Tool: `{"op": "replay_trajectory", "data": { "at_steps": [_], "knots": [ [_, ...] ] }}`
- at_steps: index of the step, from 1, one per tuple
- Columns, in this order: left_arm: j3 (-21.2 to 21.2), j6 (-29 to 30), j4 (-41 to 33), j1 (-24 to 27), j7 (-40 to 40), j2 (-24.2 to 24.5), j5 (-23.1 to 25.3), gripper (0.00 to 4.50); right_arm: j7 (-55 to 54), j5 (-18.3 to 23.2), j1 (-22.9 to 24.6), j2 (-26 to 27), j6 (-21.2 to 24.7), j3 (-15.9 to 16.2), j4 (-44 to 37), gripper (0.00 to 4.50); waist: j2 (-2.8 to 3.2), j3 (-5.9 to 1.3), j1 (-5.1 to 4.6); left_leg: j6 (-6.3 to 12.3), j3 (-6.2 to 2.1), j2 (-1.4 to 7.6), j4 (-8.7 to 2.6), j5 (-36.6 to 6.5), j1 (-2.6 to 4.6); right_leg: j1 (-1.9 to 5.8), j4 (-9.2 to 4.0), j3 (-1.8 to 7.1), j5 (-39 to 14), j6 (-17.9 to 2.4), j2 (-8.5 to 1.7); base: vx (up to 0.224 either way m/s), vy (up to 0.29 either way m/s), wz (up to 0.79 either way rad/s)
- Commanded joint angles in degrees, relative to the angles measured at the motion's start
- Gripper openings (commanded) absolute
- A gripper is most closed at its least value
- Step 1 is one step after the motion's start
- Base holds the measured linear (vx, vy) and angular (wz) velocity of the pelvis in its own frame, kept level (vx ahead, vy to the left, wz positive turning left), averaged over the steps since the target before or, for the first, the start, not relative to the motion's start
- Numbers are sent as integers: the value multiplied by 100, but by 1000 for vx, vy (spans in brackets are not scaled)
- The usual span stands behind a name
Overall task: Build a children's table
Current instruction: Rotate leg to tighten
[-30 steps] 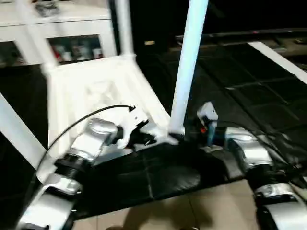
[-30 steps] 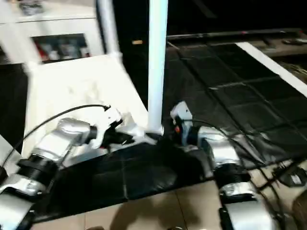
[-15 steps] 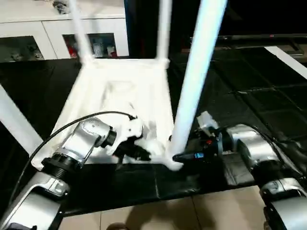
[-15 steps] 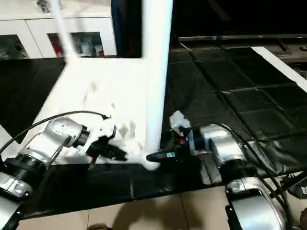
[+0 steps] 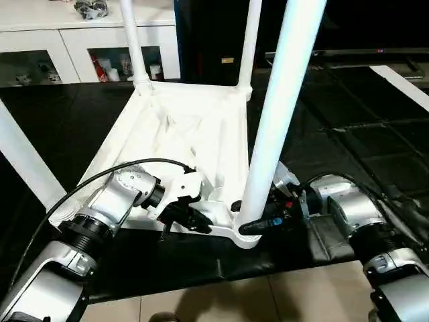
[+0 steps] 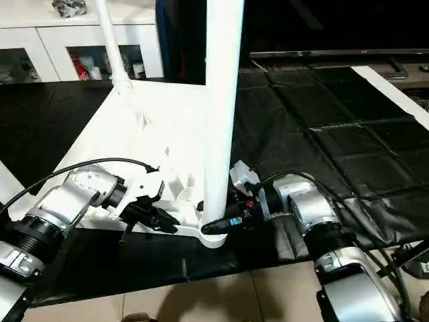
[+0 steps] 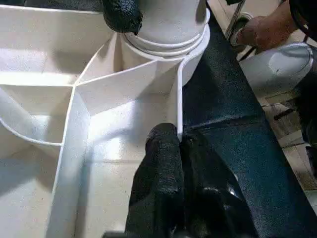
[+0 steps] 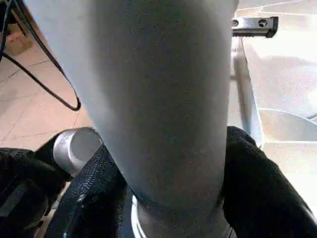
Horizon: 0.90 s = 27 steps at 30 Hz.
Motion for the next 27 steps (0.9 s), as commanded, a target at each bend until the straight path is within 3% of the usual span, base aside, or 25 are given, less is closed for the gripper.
{"op": "replay_trajectory", "data": {
  "at_steps": [1,6,9,12,14,15,17,19,20,21,22,23,25,27],
  "knots": [
    [-149,-72,-106,-51,-207,-33,30,0,95,187,21,-76,168,152,-69,226,-40,-451,-35,311,119,-72,-367,-1127,-20,361,-398,235,-1672,-1140,-216,0,0,0],
    [-32,153,-32,-66,36,-150,-33,0,95,467,135,-122,457,274,-281,218,-51,-449,-35,323,134,-75,-363,-1147,-2,358,-400,243,-1614,-1175,-202,0,0,0],
    [62,313,-8,-72,164,-227,-103,0,95,511,232,-72,587,192,-407,217,-55,-446,-28,323,132,-83,-360,-1136,-24,371,-398,243,-1649,-1160,-207,0,0,0],
    [286,657,1,-63,525,-422,-255,0,-60,489,452,161,947,-161,-613,217,-63,-445,0,313,134,-85,-354,-1201,-3,356,-424,243,-1807,-1116,-213,0,0,0],
    [401,941,-92,-1,836,-541,-279,0,-833,515,582,367,1039,-233,-709,217,-16,-423,-13,276,124,-92,-374,-1275,-15,352,-454,229,-2039,-1014,-211,0,0,0],
    [412,968,-102,5,867,-553,-280,0,-922,510,591,388,1044,-234,-712,217,-26,-411,-31,244,124,-91,-384,-1330,-11,350,-472,227,-2165,-960,-208,0,0,0],
    [564,1350,-197,17,1278,-722,-288,0,-2065,394,579,763,1029,-399,-519,217,-38,-394,-123,97,99,-135,-397,-1475,-2,352,-551,193,-2869,-669,-233,0,0,0],
    [596,1458,-225,14,1371,-765,-304,0,-2312,351,573,866,1074,-482,-492,217,-46,-379,-227,55,75,-157,-412,-1520,-45,375,-587,152,-3111,-499,-220,0,0,0],
    [664,1592,-225,-6,1549,-854,-324,0,-2722,293,508,1030,1110,-589,-370,217,-35,-380,-293,59,74,-167,-400,-1608,-36,358,-611,140,-3182,-457,-216,0,0,0],
    [732,1716,-214,-31,1745,-950,-330,0,-3135,201,433,1190,1114,-685,-235,217,-35,-380,-293,59,74,-167,-400,-1608,-36,358,-611,140,-3182,-457,-216,0,0,0],
    [808,1813,-195,-59,1988,-1058,-319,0,-3580,80,352,1363,1136,-787,-96,217,-35,-369,-407,21,45,-192,-394,-1676,-89,388,-626,89,-3344,-382,-219,0,0,0],
    [894,1941,-187,-86,2226,-1173,-318,0,-3974,-22,287,1516,1175,-881,-3,217,-26,-375,-436,6,35,-192,-396,-1683,-95,391,-636,79,-3368,-354,-223,0,0,0],
    [1128,2171,-141,-168,2845,-1468,-335,0,-4827,-135,130,1822,1261,-1045,169,217,-36,-378,-557,33,18,-219,-372,-1739,-74,366,-672,35,-3392,-339,-211,0,0,0],
    [1188,2221,-126,-194,3026,-1557,-337,0,-5032,-157,87,1893,1253,-1053,206,217,-33,-385,-609,105,12,-218,-367,-1760,-60,371,-703,1,-3285,-394,-211,0,0,0]
  ]
}}
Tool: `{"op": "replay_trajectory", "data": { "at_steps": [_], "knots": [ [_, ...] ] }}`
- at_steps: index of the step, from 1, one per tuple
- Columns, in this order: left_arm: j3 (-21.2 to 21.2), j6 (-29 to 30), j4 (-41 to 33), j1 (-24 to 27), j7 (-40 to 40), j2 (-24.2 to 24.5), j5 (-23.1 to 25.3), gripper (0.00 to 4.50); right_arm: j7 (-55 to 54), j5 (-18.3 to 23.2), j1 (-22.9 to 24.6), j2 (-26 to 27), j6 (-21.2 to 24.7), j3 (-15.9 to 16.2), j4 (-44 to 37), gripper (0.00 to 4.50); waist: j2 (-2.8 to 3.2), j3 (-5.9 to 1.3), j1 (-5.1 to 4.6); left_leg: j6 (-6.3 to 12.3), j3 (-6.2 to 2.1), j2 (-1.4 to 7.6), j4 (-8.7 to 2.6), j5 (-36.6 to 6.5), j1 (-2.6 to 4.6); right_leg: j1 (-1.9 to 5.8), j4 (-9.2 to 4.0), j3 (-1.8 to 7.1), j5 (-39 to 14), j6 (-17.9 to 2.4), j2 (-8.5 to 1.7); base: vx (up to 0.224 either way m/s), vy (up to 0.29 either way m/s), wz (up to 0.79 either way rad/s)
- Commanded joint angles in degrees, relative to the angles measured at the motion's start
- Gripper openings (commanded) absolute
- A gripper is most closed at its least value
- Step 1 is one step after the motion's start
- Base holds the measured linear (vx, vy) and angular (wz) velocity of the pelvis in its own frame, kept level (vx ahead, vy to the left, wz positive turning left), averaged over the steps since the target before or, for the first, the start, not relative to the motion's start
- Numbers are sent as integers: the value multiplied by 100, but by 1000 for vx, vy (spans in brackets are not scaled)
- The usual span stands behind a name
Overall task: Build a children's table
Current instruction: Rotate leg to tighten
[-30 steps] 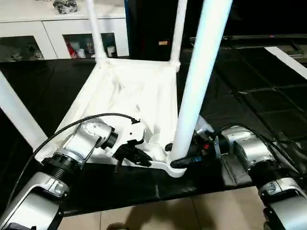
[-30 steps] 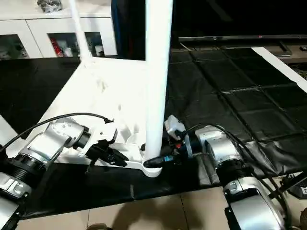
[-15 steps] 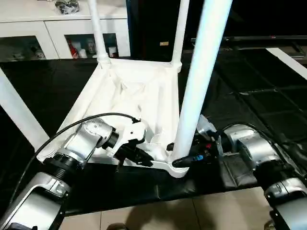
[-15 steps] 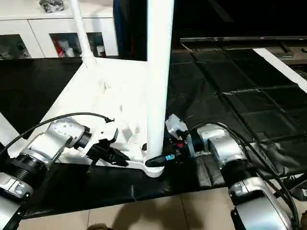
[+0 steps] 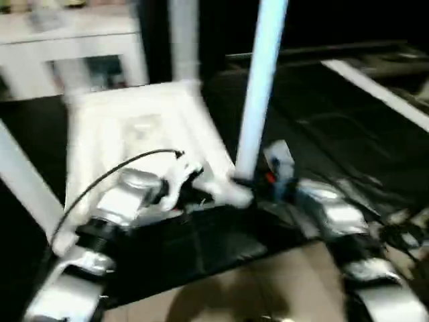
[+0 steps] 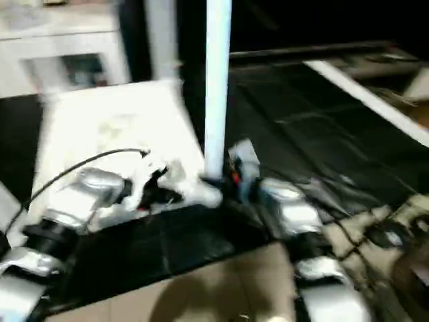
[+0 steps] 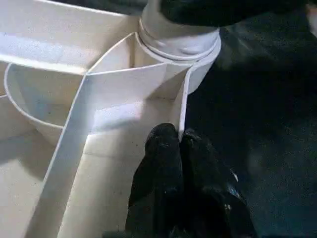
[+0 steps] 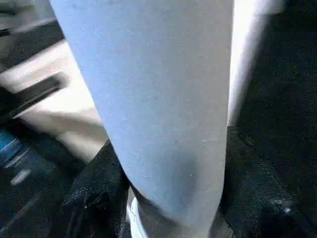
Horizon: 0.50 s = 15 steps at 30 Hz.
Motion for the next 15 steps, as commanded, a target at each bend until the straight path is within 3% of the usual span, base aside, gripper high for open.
{"op": "replay_trajectory", "data": {
  "at_steps": [1,7,8,9,11,15],
  "knots": [
    [58,31,-145,-277,274,-479,-332,0,-319,63,-51,579,363,317,308,217,-3,-376,63,133,103,-202,-389,-1756,-79,370,-623,98,-3205,-442,-217,0,0,0],
    [89,164,-320,-234,559,-671,-272,0,-661,-61,-146,770,298,198,417,214,-5,-370,54,245,125,-180,-406,-1875,-32,326,-622,115,-2872,-610,-201,0,0,0],
    [70,177,-367,-205,576,-667,-245,0,-620,-31,-123,799,289,119,370,266,-5,-371,64,261,126,-176,-414,-1862,-32,329,-611,126,-2791,-643,-201,0,0,0],
    [61,205,-402,-185,596,-664,-231,0,-607,1,-104,809,267,85,329,279,-8,-375,67,265,126,-167,-420,-1831,-37,339,-594,138,-2698,-682,-205,0,0,0],
    [46,196,-426,-155,593,-631,-211,0,-496,66,-36,773,229,74,215,281,25,-380,74,281,129,-160,-424,-1767,-39,343,-570,157,-2545,-749,-210,0,0,0],
    [-39,90,-393,-138,421,-453,-141,0,-74,121,177,526,118,137,4,315,35,-395,131,308,147,-148,-426,-1650,-33,355,-554,180,-2296,-856,-203,0,0,0]
  ]
}}
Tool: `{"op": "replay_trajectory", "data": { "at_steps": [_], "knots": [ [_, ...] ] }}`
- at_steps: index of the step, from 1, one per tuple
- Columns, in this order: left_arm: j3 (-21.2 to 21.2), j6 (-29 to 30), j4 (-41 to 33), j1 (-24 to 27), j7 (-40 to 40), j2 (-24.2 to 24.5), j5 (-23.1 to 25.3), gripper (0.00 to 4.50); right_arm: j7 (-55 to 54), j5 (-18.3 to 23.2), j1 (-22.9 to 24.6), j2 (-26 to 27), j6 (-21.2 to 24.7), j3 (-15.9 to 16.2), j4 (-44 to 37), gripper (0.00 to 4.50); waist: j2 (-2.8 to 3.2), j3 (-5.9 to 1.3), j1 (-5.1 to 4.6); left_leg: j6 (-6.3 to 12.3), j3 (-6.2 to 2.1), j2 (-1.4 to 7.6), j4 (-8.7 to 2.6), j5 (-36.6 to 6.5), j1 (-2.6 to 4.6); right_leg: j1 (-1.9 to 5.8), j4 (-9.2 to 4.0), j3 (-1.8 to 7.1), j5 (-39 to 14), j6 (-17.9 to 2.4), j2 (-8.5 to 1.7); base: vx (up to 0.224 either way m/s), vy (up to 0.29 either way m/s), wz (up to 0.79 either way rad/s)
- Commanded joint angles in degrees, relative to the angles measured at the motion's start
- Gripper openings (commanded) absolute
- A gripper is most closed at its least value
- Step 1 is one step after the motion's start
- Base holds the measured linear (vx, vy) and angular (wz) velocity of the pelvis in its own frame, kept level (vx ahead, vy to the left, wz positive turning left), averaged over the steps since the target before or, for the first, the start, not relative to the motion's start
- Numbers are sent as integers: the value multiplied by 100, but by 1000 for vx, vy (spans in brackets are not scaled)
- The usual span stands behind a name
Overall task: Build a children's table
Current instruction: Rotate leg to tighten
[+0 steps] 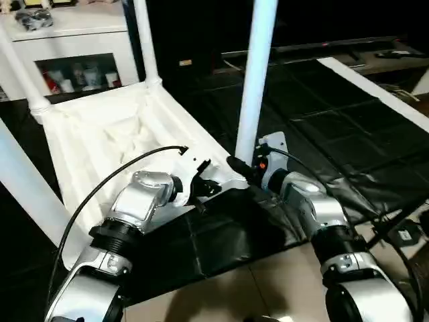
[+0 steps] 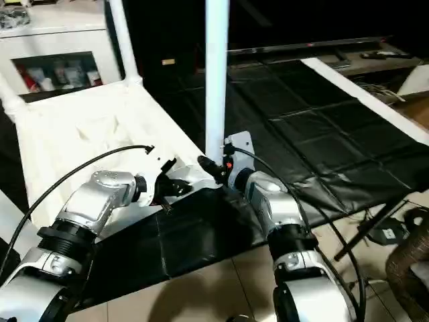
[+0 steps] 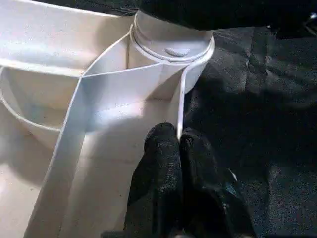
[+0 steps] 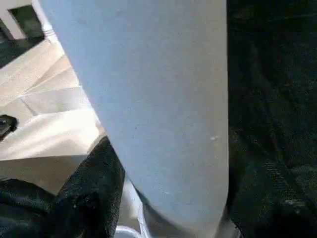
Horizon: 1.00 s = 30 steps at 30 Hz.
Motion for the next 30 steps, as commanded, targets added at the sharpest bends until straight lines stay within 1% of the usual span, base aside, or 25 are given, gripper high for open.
{"op": "replay_trajectory", "data": {
  "at_steps": [1,3,4,5,6,7,8,9,10,11,12,13,14,15,16,18,19,21,22,23,24,26,28,29,30],
  "knots": [
    [-175,-269,-253,-113,-238,-91,-124,0,742,106,213,138,173,471,13,331,29,-408,75,324,147,-145,-390,-1538,-44,365,-487,208,-2172,-856,-200,0,0,0],
    [-231,-353,-268,-91,-388,3,-115,0,1008,115,268,14,199,468,-51,339,24,-422,100,353,151,-140,-386,-1406,-51,377,-452,224,-1929,-953,-201,0,0,0],
    [-290,-406,-294,-63,-564,108,-125,0,1301,141,311,-142,224,456,-115,360,38,-430,115,359,152,-141,-381,-1330,-56,395,-431,226,-1798,-1020,-200,0,0,0],
    [-294,-407,-295,-61,-579,118,-126,0,1339,142,318,-162,221,461,-124,369,28,-438,127,378,156,-138,-375,-1285,-53,401,-426,228,-1722,-1048,-199,0,0,0],
    [-357,-486,-300,-36,-778,250,-125,0,1839,153,407,-441,168,550,-242,378,36,-435,153,398,166,-129,-373,-1232,-35,386,-419,237,-1602,-1125,-199,0,0,0],
    [-401,-582,-289,-27,-905,334,-113,0,2145,157,462,-614,119,622,-316,378,39,-446,170,429,167,-125,-366,-1142,-55,416,-392,240,-1431,-1169,-189,0,0,0],
    [-439,-649,-264,-30,-1060,418,-113,0,2452,184,503,-783,86,676,-386,385,36,-447,188,449,170,-130,-365,-1111,-61,418,-391,238,-1387,-1182,-194,0,0,0],
    [-439,-649,-264,-30,-1060,418,-113,0,2452,184,503,-783,86,676,-386,394,40,-455,211,472,170,-126,-362,-1058,-58,424,-375,241,-1313,-1212,-194,0,0,0],
    [-483,-802,-238,-31,-1225,500,-106,0,2697,196,529,-927,39,710,-438,413,54,-451,258,463,162,-114,-365,-1040,-53,416,-372,235,-1329,-1228,-203,0,0,0],
    [-521,-957,-209,-30,-1420,577,-129,0,2962,197,547,-1057,16,732,-485,413,54,-453,271,462,171,-112,-364,-1055,-47,416,-375,238,-1344,-1223,-195,0,0,0],
    [-577,-1195,-180,-18,-1725,687,-165,0,3268,149,539,-1242,-41,791,-493,419,49,-451,319,447,167,-108,-365,-1093,-31,419,-388,229,-1400,-1194,-190,0,0,0],
    [-630,-1398,-170,0,-2003,781,-201,0,3499,93,510,-1387,-89,845,-463,426,48,-447,310,460,184,-109,-362,-1096,-41,411,-374,241,-1371,-1213,-183,0,0,0],
    [-667,-1519,-165,11,-2182,843,-228,0,3656,57,487,-1479,-115,879,-437,437,68,-453,343,444,177,-90,-365,-1137,-32,404,-368,237,-1383,-1225,-197,0,0,0],
    [-667,-1519,-165,11,-2182,843,-228,0,3656,57,487,-1479,-115,879,-437,445,63,-453,364,429,180,-87,-364,-1140,-26,400,-362,238,-1380,-1234,-193,0,0,0],
    [-800,-1687,-170,21,-2607,1004,-253,0,4023,-56,360,-1728,-241,993,-289,445,47,-452,397,408,187,-77,-362,-1164,-6,382,-362,248,-1389,-1266,-202,0,0,0],
    [-932,-1863,-130,6,-2895,1125,-215,0,4411,-49,261,-1894,-365,1062,-239,445,64,-458,440,392,198,-57,-357,-1224,30,349,-343,261,-1294,-1372,-201,0,0,0],
    [-977,-1942,-108,-1,-2982,1158,-203,0,4531,-19,232,-1925,-375,1071,-238,445,61,-450,460,389,205,-53,-357,-1264,26,355,-337,268,-1247,-1399,-195,0,0,0],
    [-1036,-2020,-85,-13,-3080,1197,-180,0,4675,16,190,-1953,-373,1080,-235,445,54,-451,504,377,197,-55,-363,-1261,-1,380,-319,272,-1282,-1357,-205,0,0,0],
    [-1127,-2128,-83,-23,-3271,1251,-158,0,4899,53,123,-1976,-417,1115,-211,445,39,-462,523,380,192,-53,-361,-1286,1,378,-306,272,-1328,-1338,-211,0,0,0],
    [-1149,-2156,-86,-24,-3329,1264,-154,0,4959,61,104,-1980,-436,1128,-200,445,35,-451,518,376,193,-54,-366,-1290,-10,380,-312,275,-1359,-1320,-208,0,0,0],
    [-1182,-2210,-87,-28,-3453,1284,-146,0,5093,70,61,-1984,-470,1164,-168,445,21,-456,533,368,197,-58,-361,-1291,2,372,-317,277,-1413,-1306,-210,0,0,0],
    [-1228,-2281,-109,-42,-3565,1282,-124,0,5229,49,28,-1938,-457,1274,-197,419,14,-447,537,358,202,-50,-366,-1266,7,361,-321,286,-1454,-1295,-210,0,0,0],
    [-1255,-2323,-97,-56,-3602,1287,-112,0,5259,24,-5,-1906,-473,1322,-151,419,30,-451,552,344,202,-46,-364,-1252,18,354,-317,293,-1451,-1309,-213,0,0,0],
    [-1274,-2374,-72,-70,-3642,1291,-108,0,5288,-3,-38,-1868,-517,1357,-89,393,13,-452,557,331,201,-51,-366,-1252,6,360,-313,291,-1503,-1295,-216,0,0,0],
    [-1283,-2405,-56,-78,-3664,1293,-107,0,5307,-18,-58,-1846,-545,1376,-53,393,10,-452,556,324,202,-52,-368,-1250,-5,367,-316,294,-1522,-1278,-221,0,0,0]
  ]
}}
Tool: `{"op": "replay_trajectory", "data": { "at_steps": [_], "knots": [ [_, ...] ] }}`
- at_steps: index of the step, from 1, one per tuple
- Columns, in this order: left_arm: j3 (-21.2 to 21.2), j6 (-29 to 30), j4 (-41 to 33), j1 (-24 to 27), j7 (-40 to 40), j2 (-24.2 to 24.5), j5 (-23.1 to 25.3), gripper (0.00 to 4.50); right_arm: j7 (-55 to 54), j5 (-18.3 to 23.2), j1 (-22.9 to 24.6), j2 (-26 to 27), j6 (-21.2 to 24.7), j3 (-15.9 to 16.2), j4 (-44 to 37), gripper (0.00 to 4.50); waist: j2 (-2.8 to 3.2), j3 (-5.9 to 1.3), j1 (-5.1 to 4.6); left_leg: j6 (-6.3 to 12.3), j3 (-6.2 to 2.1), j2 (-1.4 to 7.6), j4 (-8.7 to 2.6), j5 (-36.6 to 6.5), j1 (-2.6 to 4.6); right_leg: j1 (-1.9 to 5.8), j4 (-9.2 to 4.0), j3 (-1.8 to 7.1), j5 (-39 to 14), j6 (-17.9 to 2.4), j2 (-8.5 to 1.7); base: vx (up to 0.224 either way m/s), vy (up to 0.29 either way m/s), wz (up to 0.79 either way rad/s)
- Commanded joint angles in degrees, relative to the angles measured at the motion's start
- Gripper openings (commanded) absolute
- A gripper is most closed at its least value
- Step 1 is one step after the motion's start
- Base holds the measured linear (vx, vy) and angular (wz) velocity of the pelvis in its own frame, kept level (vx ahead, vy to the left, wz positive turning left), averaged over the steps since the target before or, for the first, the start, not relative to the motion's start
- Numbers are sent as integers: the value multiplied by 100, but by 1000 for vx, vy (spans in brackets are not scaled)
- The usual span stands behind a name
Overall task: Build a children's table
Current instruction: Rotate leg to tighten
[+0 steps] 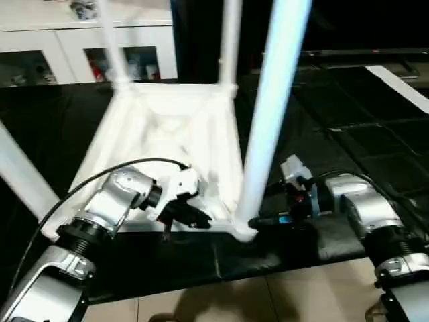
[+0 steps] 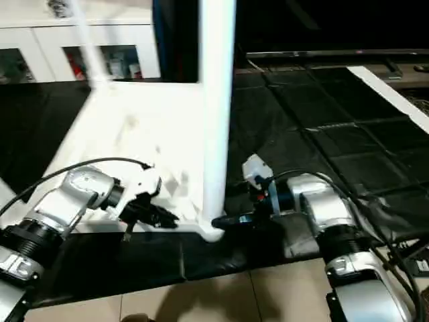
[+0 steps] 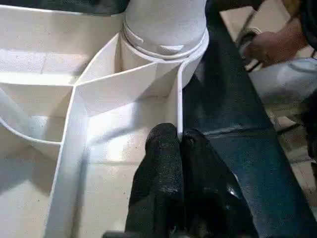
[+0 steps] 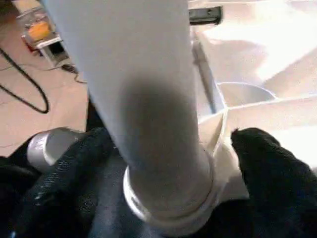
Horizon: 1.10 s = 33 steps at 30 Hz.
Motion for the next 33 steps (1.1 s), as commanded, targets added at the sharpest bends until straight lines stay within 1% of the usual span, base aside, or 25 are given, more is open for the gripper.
{"op": "replay_trajectory", "data": {
  "at_steps": [1,2,5,9,10,12,13,14,15,16,17,19,22,26,27,28,29,30,31,32,33],
  "knots": [
    [-172,-182,-68,-178,-341,-77,-65,0,132,-40,-143,19,-133,79,90,382,-3,-452,-49,321,149,-68,-354,-1234,10,363,-351,242,-1560,-1240,-220,0,0,0],
    [-184,-186,-71,-182,-352,-74,-69,0,159,-48,-155,44,-146,88,113,382,-1,-447,-53,316,147,-68,-356,-1228,1,366,-345,243,-1556,-1232,-215,0,0,0],
    [-195,-203,-70,-186,-389,-73,-71,0,246,-76,-182,79,-170,91,165,349,-12,-443,-60,318,141,-76,-354,-1241,-20,378,-343,241,-1620,-1182,-216,0,0,0],
    [-207,-233,-72,-185,-445,-65,-62,0,362,-82,-219,100,-203,150,212,314,-20,-440,-74,316,144,-83,-349,-1215,-22,372,-357,244,-1786,-1118,-217,0,0,0],
    [-212,-245,-70,-185,-453,-60,-63,0,397,-81,-230,98,-224,176,236,305,-30,-439,-72,320,150,-83,-346,-1219,-16,367,-366,247,-1821,-1104,-216,0,0,0],
    [-216,-253,-68,-182,-456,-57,-66,0,427,-85,-234,99,-243,187,257,291,-27,-441,-68,324,149,-80,-345,-1198,-14,365,-361,248,-1820,-1096,-214,0,0,0],
    [-216,-253,-69,-182,-456,-56,-66,0,432,-83,-234,99,-241,188,257,270,-23,-442,-71,325,145,-77,-348,-1180,-16,364,-354,249,-1777,-1109,-212,0,0,0],
    [-215,-256,-70,-177,-450,-53,-70,0,473,-64,-229,105,-219,188,254,270,-28,-443,-73,327,146,-77,-347,-1173,-17,366,-352,249,-1758,-1113,-210,0,0,0],
    [-215,-258,-65,-178,-445,-54,-70,0,482,-53,-225,105,-208,192,249,255,-24,-443,-72,331,146,-77,-346,-1181,-15,364,-350,248,-1741,-1123,-209,0,0,0],
    [-213,-265,-54,-179,-439,-56,-68,0,491,-33,-220,102,-194,203,242,255,-23,-445,-72,335,146,-76,-345,-1184,-15,364,-348,249,-1734,-1126,-210,0,0,0],
    [-212,-269,-46,-180,-436,-57,-65,0,493,-15,-213,96,-182,218,230,247,-31,-438,-75,335,149,-80,-346,-1206,-16,362,-356,247,-1776,-1115,-208,0,0,0],
    [-205,-263,-35,-178,-422,-59,-59,0,493,64,-184,72,-112,280,174,233,-25,-439,-72,324,148,-80,-348,-1226,-11,364,-366,248,-1879,-1076,-213,0,0,0],
    [-172,-233,-11,-160,-371,-72,-56,0,493,205,-132,60,-14,346,104,225,-21,-433,-72,321,146,-82,-351,-1233,-14,361,-369,248,-1911,-1048,-207,0,0,0],
    [-115,-106,16,-153,-224,-123,-66,0,493,307,-23,97,144,313,-14,219,-17,-434,-68,309,148,-86,-350,-1257,-6,358,-380,250,-1949,-1039,-205,0,0,0],
    [-78,-37,38,-163,-153,-155,-81,0,493,303,20,130,176,263,-49,218,-19,-432,-69,309,149,-87,-351,-1280,-5,355,-382,250,-1976,-1035,-201,0,0,0],
    [11,134,80,-189,5,-230,-124,0,468,280,98,209,236,143,-103,218,-9,-427,-61,303,151,-90,-349,-1303,-6,354,-389,251,-2040,-1013,-202,0,0,0],
    [11,134,80,-189,5,-230,-124,0,468,280,98,209,236,143,-103,217,-14,-427,-58,307,152,-87,-350,-1314,-2,347,-392,253,-2059,-1006,-202,0,0,0],
    [154,335,142,-236,258,-357,-192,0,182,308,197,326,346,7,-157,217,-15,-434,-60,298,147,-90,-349,-1288,-11,357,-381,253,-2038,-1013,-204,0,0,0],
    [198,386,161,-250,334,-397,-212,0,79,328,232,359,374,-26,-180,217,-20,-427,-53,280,146,-94,-352,-1281,-1,351,-392,252,-2070,-994,-201,0,0,0],
    [276,468,197,-273,500,-475,-237,0,-165,356,307,433,440,-82,-240,217,-29,-420,-67,278,146,-104,-355,-1279,-16,360,-399,251,-2106,-970,-193,0,0,0],
    [280,471,199,-274,507,-478,-237,0,-176,357,310,436,442,-84,-243,217,-18,-422,-64,260,144,-105,-355,-1300,-11,359,-400,247,-2167,-952,-197,0,0,0]
  ]
}}
